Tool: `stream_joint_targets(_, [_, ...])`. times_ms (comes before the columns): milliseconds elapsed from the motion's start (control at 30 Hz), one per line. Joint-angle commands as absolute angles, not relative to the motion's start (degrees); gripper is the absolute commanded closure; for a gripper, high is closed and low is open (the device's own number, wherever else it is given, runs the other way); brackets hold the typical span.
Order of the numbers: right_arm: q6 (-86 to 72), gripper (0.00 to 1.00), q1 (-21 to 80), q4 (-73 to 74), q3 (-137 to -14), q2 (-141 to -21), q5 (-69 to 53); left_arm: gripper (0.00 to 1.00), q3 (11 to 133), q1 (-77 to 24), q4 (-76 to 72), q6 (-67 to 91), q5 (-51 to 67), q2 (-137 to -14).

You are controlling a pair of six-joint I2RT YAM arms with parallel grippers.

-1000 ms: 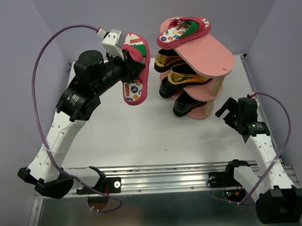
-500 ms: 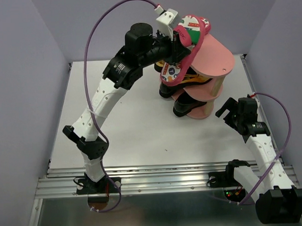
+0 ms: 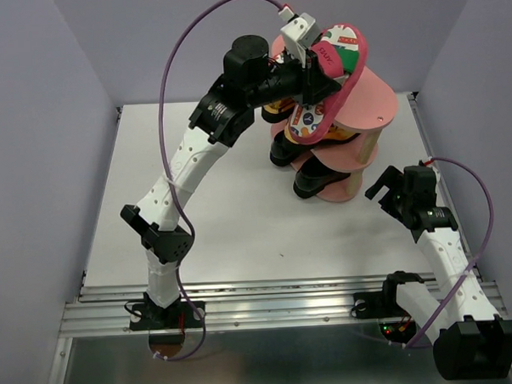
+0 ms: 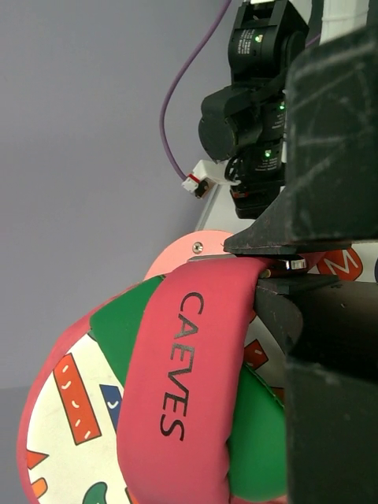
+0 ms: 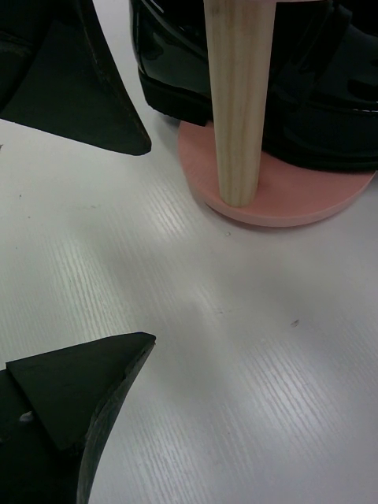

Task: Place and organize the shoes onto the shoe shelf

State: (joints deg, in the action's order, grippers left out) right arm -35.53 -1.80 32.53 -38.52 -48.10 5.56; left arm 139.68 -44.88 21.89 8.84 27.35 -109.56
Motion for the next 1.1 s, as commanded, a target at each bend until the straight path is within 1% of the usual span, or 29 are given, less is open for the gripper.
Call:
stream_joint_targets(0, [-34.63, 0.0, -1.93, 30.41, -39.99, -48.34, 6.06, 1.0, 145.45, -44.74, 11.25, 8.61, 31.02, -109.94])
stream_joint_targets(200, [-34.45, 0.0, -1.93, 30.06, -39.55, -48.25, 5.8, 1.0, 145.9, -44.65, 6.33, 10.54, 32.6, -114.07])
stream_joint_targets(300, [-34.54, 0.0, -1.93, 30.5, -39.73, -47.9, 6.15, 1.0, 148.44, -44.65, 5.01, 12.12, 34.19, -116.88])
stream_joint_targets(467, [-34.54, 0.0, -1.93, 30.5, -39.46, -47.46, 6.15, 1.0, 147.31, -44.38, 4.66, 12.48, 33.66, -117.6])
stream_joint_targets(567, [-34.54, 0.0, -1.93, 30.32, -39.38, -48.07, 6.15, 1.0, 146.69, -44.3, 4.48, 13.62, 31.47, -117.6])
stream_joint_targets(600, [-34.54, 0.0, -1.93, 30.24, -39.37, -48.42, 5.98, 0.98, 146.69, -44.21, 4.31, 13.97, 31.2, -117.68])
stream_joint_targets(633, [-34.45, 0.0, -1.93, 30.15, -39.37, -48.69, 5.89, 0.79, 146.69, -44.12, 3.87, 14.41, 31.46, -117.77])
stream_joint_targets(700, [-34.54, 0.0, -1.93, 30.06, -39.55, -48.78, 5.8, 0.76, 146.86, -44.12, 3.34, 15.29, 31.99, -118.12])
stream_joint_targets(800, [-34.45, 0.0, -1.93, 30.06, -39.64, -48.52, 6.06, 0.57, 146.95, -44.12, 2.64, 16.0, 32.25, -118.3])
stream_joint_targets(833, [-34.45, 0.0, -1.93, 30.06, -39.55, -48.34, 6.15, 0.52, 146.95, -44.03, 2.55, 16.17, 32.17, -118.39])
stream_joint_targets(867, [-34.45, 0.0, -1.93, 30.15, -39.55, -48.08, 6.15, 0.4, 146.95, -44.03, 2.37, 16.26, 32.17, -118.39])
stream_joint_targets(900, [-34.45, 0.0, -1.93, 30.23, -39.55, -47.99, 6.15, 0.35, 146.95, -44.03, 2.29, 16.35, 32.17, -118.13])
stream_joint_targets(933, [-34.45, 0.0, -1.93, 30.23, -39.46, -47.9, 6.15, 0.32, 146.95, -44.03, 2.2, 16.43, 32.25, -118.04])
stream_joint_targets(1067, [-34.63, 0.0, -1.93, 30.41, -39.46, -47.9, 6.15, 0.3, 146.95, -44.03, 1.93, 16.61, 32.69, -117.25])
